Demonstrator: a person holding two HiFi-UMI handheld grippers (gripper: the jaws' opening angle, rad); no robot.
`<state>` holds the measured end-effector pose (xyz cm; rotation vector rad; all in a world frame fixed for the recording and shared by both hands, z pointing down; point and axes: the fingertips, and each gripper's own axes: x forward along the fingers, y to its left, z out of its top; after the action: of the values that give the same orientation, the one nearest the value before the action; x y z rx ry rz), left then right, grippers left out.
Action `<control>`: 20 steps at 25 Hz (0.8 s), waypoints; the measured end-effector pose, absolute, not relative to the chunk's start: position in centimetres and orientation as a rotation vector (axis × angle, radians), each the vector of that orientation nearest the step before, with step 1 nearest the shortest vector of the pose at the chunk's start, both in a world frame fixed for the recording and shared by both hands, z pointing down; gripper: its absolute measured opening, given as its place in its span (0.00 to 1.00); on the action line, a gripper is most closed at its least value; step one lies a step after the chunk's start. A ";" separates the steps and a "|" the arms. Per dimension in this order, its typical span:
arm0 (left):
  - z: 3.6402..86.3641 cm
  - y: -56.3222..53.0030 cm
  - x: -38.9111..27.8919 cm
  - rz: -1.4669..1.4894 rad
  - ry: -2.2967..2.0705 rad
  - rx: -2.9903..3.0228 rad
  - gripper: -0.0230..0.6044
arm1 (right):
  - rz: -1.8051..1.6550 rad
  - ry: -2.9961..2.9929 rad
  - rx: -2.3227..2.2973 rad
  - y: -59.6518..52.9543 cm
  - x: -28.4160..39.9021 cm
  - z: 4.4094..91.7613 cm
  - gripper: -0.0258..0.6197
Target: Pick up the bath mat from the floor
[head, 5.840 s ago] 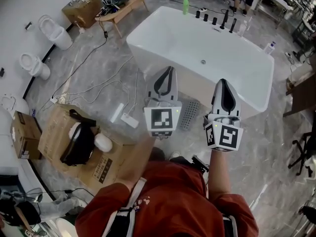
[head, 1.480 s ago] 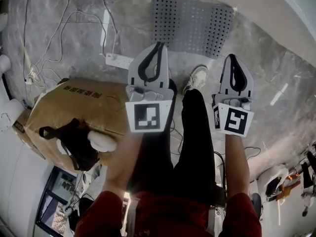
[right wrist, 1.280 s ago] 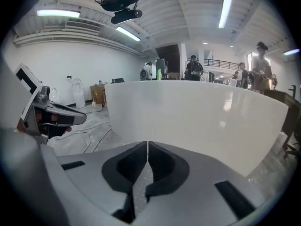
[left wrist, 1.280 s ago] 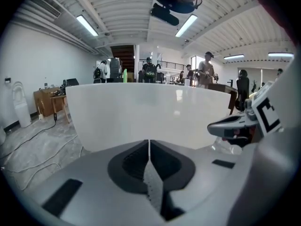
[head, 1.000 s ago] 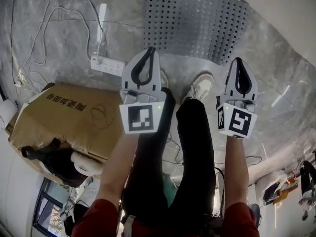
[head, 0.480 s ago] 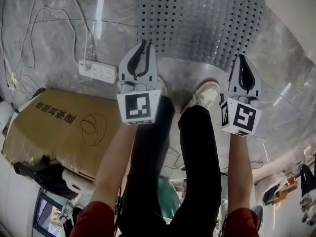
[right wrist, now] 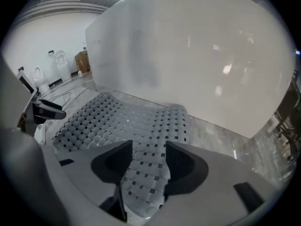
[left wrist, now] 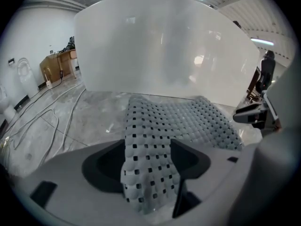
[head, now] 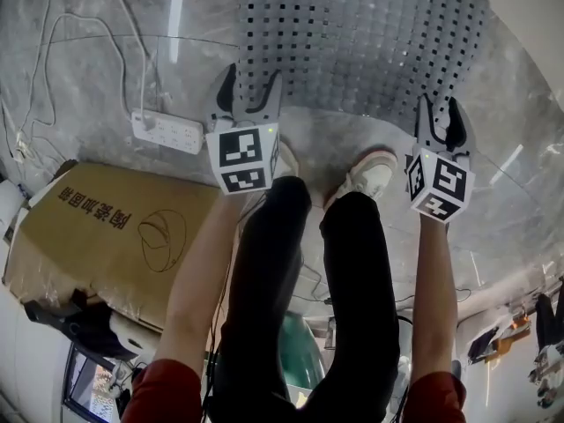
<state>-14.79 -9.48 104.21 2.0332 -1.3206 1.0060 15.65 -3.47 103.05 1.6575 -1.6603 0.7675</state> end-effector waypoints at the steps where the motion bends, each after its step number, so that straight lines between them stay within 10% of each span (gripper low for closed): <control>1: 104.9 -9.7 -14.9 1.015 -1.314 2.016 0.51 | 0.791 -1.630 1.657 -3.3 16.1 103.9 0.39; 8: 108.8 -10.8 -15.5 1.083 -1.266 1.915 0.59 | 1.009 -1.450 1.675 -2.5 19.5 108.8 0.61; 20: 113.3 -10.3 -16.4 1.153 -1.205 1.758 0.61 | 1.146 -1.389 1.653 -2.1 20.7 112.8 0.63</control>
<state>-16.36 -10.27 113.34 1.7579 -1.2047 1.1534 20.75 -2.13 112.81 1.6527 -1.3895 1.1462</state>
